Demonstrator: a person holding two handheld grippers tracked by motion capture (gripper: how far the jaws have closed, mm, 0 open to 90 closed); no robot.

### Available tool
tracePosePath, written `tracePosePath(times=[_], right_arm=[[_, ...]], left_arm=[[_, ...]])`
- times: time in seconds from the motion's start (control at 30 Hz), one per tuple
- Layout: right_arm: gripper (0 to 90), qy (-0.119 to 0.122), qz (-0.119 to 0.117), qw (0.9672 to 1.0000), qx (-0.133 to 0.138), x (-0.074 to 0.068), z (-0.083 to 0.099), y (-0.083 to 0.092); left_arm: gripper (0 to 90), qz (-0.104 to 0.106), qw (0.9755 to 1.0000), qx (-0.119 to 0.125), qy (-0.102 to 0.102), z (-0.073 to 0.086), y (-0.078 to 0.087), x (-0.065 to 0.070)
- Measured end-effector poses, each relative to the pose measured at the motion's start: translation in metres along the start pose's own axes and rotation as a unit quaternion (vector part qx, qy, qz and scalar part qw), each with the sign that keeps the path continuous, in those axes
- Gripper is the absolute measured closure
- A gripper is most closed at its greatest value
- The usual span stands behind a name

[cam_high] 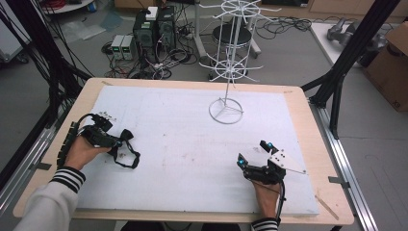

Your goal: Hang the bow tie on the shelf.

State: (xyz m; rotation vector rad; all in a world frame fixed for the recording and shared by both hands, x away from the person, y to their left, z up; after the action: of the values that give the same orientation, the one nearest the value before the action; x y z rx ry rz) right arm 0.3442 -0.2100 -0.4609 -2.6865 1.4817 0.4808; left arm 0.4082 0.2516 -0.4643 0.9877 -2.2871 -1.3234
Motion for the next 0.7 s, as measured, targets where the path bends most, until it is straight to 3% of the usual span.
tracePosePath(times=[0.1,0.33,0.57,0.7], right_arm=[[1.0,0.001,0.000,1.0000,0.000,0.000,0.000,0.000],[1.0,-0.001,0.000,1.0000,-0.004,-0.001,0.001,0.000],[1.0,0.001,-0.001,1.0000,-0.003,-0.001,0.001,0.000],[1.0,0.002,0.000,1.0000,-0.003,-0.001,0.001,0.000]], left_arm=[[75.6,0.004,0.9994,0.035,-0.001,-0.012,0.008,0.005],[75.6,0.014,0.9961,0.086,-0.012,-0.036,0.021,0.017],[75.6,0.019,0.9910,0.131,-0.018,-0.051,0.027,0.024],[75.6,0.025,0.9865,0.161,-0.019,-0.057,0.031,0.028]])
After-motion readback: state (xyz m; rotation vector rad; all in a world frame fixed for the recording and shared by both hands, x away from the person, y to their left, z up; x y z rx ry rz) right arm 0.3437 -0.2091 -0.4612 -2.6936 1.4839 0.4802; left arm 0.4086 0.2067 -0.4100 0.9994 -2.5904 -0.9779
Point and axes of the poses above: each handheld gripper's, and its own axes: y roughly backward along the jaws, z roughly out of its underside, x roughly to its right, the point moved 8 cm from there along -y, roughly forward along the jaws, and after that the axes turned 12 degrees about -y, right-handed, at the moved point
